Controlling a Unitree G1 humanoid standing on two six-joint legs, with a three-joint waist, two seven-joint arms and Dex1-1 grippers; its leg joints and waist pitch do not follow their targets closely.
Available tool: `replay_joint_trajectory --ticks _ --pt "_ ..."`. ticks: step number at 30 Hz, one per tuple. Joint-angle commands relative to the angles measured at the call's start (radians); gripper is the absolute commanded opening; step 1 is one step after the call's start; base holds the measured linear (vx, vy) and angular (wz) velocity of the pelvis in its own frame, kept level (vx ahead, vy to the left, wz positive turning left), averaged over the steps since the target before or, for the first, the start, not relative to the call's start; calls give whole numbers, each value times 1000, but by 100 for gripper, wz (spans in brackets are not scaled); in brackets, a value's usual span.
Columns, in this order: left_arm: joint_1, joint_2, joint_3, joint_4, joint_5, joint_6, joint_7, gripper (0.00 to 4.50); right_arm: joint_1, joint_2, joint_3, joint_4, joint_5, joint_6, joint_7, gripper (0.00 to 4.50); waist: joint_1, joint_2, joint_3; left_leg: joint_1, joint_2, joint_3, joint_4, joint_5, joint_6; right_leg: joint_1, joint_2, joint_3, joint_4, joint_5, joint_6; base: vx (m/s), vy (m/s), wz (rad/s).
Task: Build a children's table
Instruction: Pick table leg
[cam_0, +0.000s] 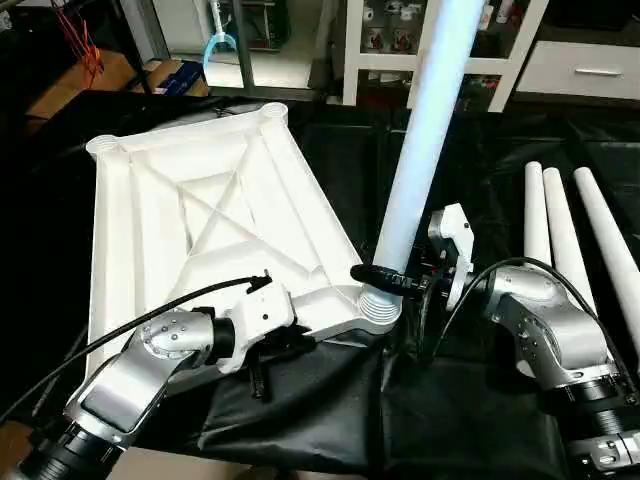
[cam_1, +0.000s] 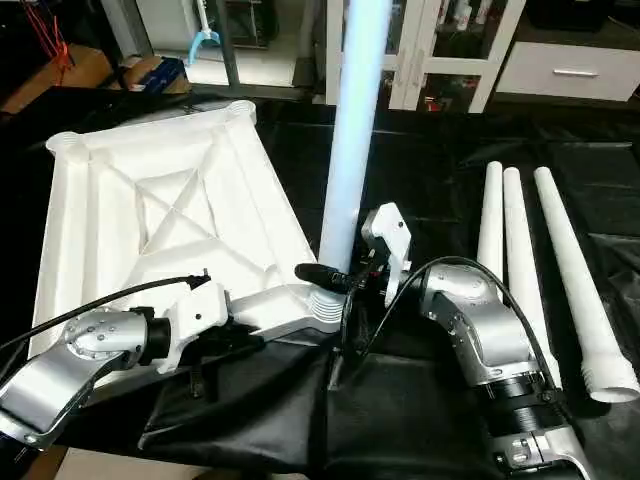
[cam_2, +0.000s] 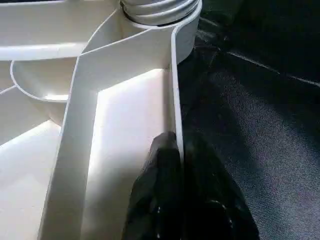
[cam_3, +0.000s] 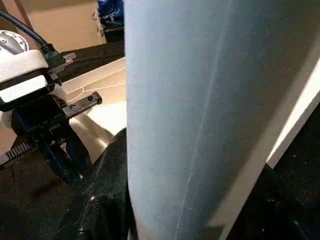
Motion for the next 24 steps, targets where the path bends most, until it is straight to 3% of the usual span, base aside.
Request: replay_joint_trajectory --ticks 1,6,9,12,17,20,24 --pt "14 -10 -22 47 6 5 -6 1 8 -9 26 35 -30 19 13 187 -6 -18 -23 30 112 -52 -87 -210 49 3 -90 60 -87 -181 -227 0 0 0" --pt "13 -14 -20 46 5 8 -10 1 -11 15 10 89 -42 7 -31 187 -8 -17 -18 28 113 -55 -92 -236 40 1 -90 60 -90 -215 -229 0 0 0" --pt "17 -13 -18 41 5 12 -16 1 -46 45 -14 166 -63 41 -126 187 -13 -16 -9 31 113 -61 -99 -330 -9 -5 -95 64 -99 -354 -212 0 0 0" --pt "18 -13 -18 40 4 13 -19 1 -47 37 5 185 -85 60 -132 187 -12 -17 -4 35 114 -63 -101 -358 -29 -11 -98 68 -107 -410 -184 0 0 0" --pt "20 -17 -13 37 8 18 -29 1 -17 10 76 185 -134 75 -94 187 -11 -20 1 37 115 -61 -105 -363 -35 -17 -94 70 -108 -386 -176 0 0 0" --pt "21 -16 -12 35 10 22 -34 1 -9 11 83 187 -136 80 -103 187 -10 -19 1 35 115 -60 -106 -352 -32 -15 -93 71 -106 -354 -183 0 0 0" --pt "22 -12 -11 34 11 24 -37 1 -2 16 71 192 -133 73 -124 187 -10 -20 4 38 115 -61 -108 -380 -37 -19 -96 73 -111 -396 -179 0 0 0"
